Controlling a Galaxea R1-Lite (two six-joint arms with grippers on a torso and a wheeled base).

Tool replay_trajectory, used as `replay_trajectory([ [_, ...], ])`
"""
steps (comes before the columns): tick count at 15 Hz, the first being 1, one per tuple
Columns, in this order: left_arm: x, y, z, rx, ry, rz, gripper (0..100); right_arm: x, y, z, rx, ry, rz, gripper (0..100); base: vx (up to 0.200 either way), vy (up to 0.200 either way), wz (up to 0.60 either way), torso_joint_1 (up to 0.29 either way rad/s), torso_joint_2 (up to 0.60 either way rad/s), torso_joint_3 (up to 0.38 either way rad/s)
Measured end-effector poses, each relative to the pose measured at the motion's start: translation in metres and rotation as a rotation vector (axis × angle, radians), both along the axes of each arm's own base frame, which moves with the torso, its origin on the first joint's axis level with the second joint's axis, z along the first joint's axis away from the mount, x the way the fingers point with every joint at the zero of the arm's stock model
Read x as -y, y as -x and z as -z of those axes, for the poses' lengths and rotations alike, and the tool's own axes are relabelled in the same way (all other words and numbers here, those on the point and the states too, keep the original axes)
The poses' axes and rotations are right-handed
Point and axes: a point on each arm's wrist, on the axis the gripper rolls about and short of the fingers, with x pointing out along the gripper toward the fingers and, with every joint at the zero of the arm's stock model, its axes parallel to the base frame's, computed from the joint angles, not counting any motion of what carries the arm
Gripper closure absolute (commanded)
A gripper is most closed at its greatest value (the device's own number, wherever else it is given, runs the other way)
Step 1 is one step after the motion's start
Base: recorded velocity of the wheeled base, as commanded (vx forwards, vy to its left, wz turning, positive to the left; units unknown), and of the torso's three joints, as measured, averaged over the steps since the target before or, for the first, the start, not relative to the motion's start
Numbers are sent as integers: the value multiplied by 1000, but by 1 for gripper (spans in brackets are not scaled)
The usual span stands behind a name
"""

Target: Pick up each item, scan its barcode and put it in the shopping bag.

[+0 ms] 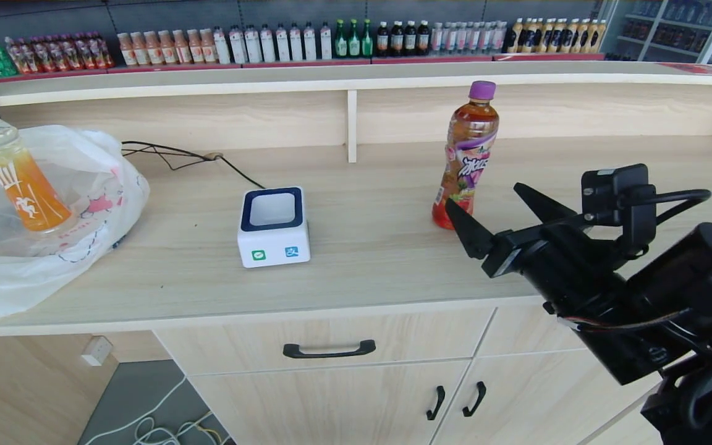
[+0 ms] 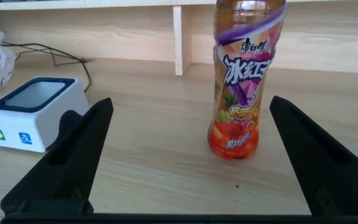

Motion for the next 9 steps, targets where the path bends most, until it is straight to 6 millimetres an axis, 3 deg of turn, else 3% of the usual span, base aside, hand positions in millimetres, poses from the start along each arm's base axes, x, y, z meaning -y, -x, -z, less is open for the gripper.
replay_trajectory([
  [9, 0, 0, 0, 0, 0, 0, 0, -19, -44, -6, -83, 5, 50, 0, 0, 0, 0, 0, 0, 0],
])
